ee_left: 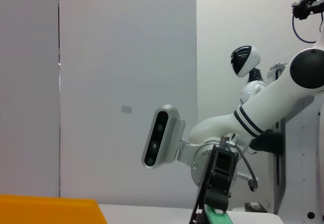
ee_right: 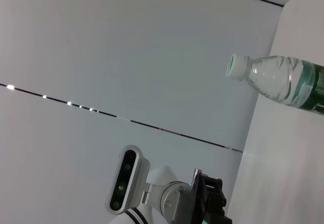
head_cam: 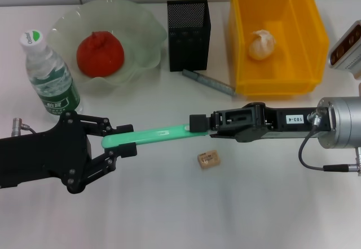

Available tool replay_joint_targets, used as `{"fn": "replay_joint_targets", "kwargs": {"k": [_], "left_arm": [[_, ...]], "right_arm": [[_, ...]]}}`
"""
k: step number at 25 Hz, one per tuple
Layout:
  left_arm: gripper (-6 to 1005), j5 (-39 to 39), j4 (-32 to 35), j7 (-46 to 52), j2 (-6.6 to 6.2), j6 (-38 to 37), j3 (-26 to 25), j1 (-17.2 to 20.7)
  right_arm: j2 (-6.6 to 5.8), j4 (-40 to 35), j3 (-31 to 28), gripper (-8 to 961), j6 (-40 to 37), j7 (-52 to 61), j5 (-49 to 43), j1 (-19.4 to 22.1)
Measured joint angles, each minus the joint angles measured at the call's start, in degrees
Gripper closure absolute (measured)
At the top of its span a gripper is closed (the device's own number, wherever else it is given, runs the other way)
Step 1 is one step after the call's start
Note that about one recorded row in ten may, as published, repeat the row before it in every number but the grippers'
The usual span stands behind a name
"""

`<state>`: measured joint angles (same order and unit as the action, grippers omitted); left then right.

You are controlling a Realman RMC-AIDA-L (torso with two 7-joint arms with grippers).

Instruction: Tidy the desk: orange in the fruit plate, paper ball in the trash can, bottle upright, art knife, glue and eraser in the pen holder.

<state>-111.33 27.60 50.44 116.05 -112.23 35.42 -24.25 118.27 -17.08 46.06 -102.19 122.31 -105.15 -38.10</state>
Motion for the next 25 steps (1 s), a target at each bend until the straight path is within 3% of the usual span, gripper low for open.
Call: {"fn": "replay_joint_targets", "kwargs": {"k": [15,25], "left_arm": [[763,0.2,0.0,1.5,0.25,0.2,-1.7,0.2],[429,0.2,0.0,1.5,0.07,0.0,-1.7,0.3]], "right_arm": [[0.06,0.1,0.1,786,0.1,-0.3,0.0,0.2],[0.03,-0.1,-0.1,786,0.1,-0.3,0.1,0.2]]}}
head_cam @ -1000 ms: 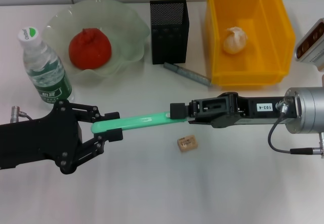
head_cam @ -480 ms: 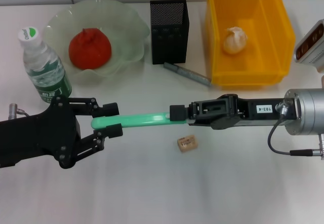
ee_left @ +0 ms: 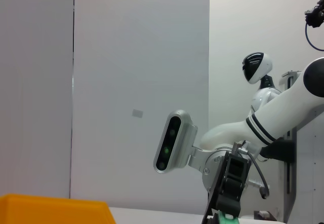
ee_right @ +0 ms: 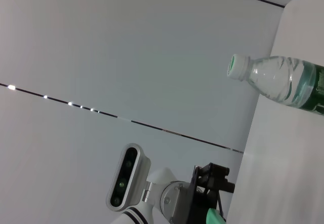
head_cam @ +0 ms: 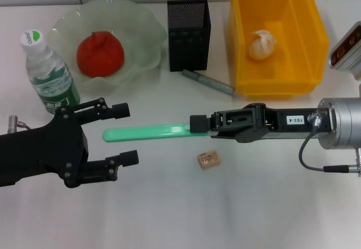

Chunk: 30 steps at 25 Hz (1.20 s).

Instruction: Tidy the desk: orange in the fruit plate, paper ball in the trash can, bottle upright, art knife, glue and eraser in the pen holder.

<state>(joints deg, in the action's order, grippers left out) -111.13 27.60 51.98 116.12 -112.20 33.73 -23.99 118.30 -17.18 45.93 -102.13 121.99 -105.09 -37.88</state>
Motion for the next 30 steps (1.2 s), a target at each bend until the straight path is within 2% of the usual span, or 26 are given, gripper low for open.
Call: {"fn": "replay_joint_targets", "kwargs": {"k": [4,9,12,13,14,18,24,30], "left_arm": [[269,0.0,0.0,0.2,-0.09,0.1,0.0,0.0],[198,0.0,0.0,0.7,-0.49,0.9,-1.2,0.2],[198,0.0,0.0,0.8,-0.69,1.1,-1.7,0.4],[198,-0.1,0.1,1.2,-1.49,2.4,-2.9,1.3],[198,-0.1,0.1,1.3,-1.66,2.9,-2.9,1.5],[198,-0.4,0.0,2.1,-2.15,5.3,-3.0,1.9],[198,-0.5,-0.1,2.9,-1.68,8.2,-2.9,2.3],[198,-0.5,-3.0,3.2,-0.86,11.6,-2.8,2.6]], "right_arm": [[0.0,-0.2,0.0,786,0.0,0.0,0.0,0.0],[-0.01,-0.3,-0.1,786,0.3,-0.2,-0.1,0.0],[-0.16,-1.2,0.1,786,1.0,-0.2,-0.2,0.0],[-0.29,-1.7,0.1,786,1.2,-0.2,-0.3,0.0],[-0.42,-2.3,0.2,786,1.6,-0.2,-0.4,0.0],[-1.61,-4.2,0.2,786,3.6,0.1,-1.2,0.0],[-4.62,-7.1,0.3,786,5.7,1.1,-3.3,-0.5],[-5.6,-16.0,0.2,786,5.7,6.6,-7.7,-1.8]]}}
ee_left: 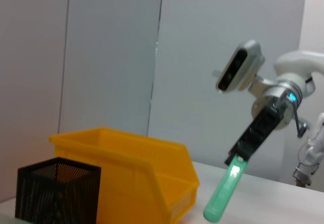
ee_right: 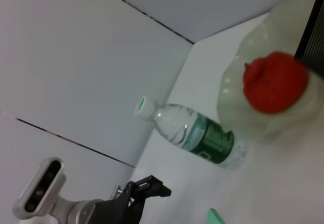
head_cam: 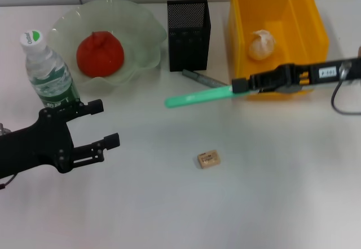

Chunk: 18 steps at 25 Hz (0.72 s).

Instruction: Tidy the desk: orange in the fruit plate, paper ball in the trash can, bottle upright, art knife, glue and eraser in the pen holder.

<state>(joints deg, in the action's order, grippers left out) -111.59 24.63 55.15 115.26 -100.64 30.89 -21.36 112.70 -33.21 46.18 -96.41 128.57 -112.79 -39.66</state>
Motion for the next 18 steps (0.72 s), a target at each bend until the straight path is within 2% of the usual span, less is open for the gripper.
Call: {"fn": "replay_joint_targets", "kwargs": {"k": [8,18], "left_arm": [[198,-0.1,-0.8,-0.6,1.29,2.4,-0.1,0.6],[198,0.0,-0.8,-1.0,2.24,4.5,0.0,0.8]], "right_arm": [[-2.15,-10.1,-0.3,786,-3.8,7.6,-5.5,-5.3],[-3.74,-19.0,-0.5,785,-7.3,14.3,-14.8,-12.5]]}}
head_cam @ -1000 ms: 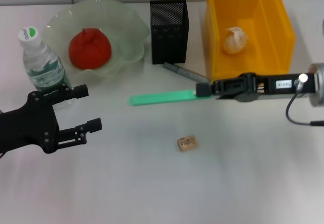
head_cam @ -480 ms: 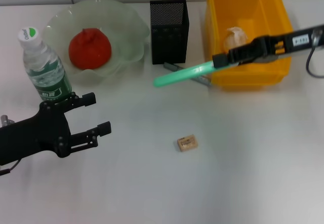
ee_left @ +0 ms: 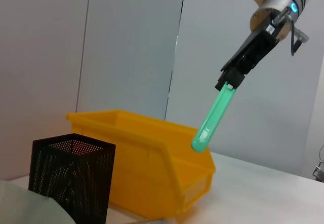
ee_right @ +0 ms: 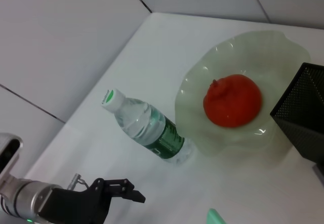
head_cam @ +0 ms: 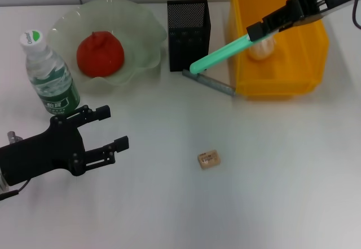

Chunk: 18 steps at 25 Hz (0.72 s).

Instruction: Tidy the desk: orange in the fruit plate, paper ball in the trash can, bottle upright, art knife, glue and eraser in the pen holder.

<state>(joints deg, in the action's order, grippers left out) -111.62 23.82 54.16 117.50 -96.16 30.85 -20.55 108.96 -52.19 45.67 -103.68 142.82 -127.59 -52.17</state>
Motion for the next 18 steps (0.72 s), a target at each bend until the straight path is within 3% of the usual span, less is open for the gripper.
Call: {"fn": "replay_joint_targets", "kwargs": {"k": [9,18], "left_arm": [[198,0.2,0.0,0.0,0.43,0.6,0.0,0.0],[198,0.3,-0.5,0.6,0.45,0.9,0.1,-0.6]], "right_arm": [[-0.17,-1.5,0.0,785,-0.2,0.5,-2.8,-1.9],[-1.36,-7.6,-0.1,785,-0.4,4.6,-9.2,-6.2]]}}
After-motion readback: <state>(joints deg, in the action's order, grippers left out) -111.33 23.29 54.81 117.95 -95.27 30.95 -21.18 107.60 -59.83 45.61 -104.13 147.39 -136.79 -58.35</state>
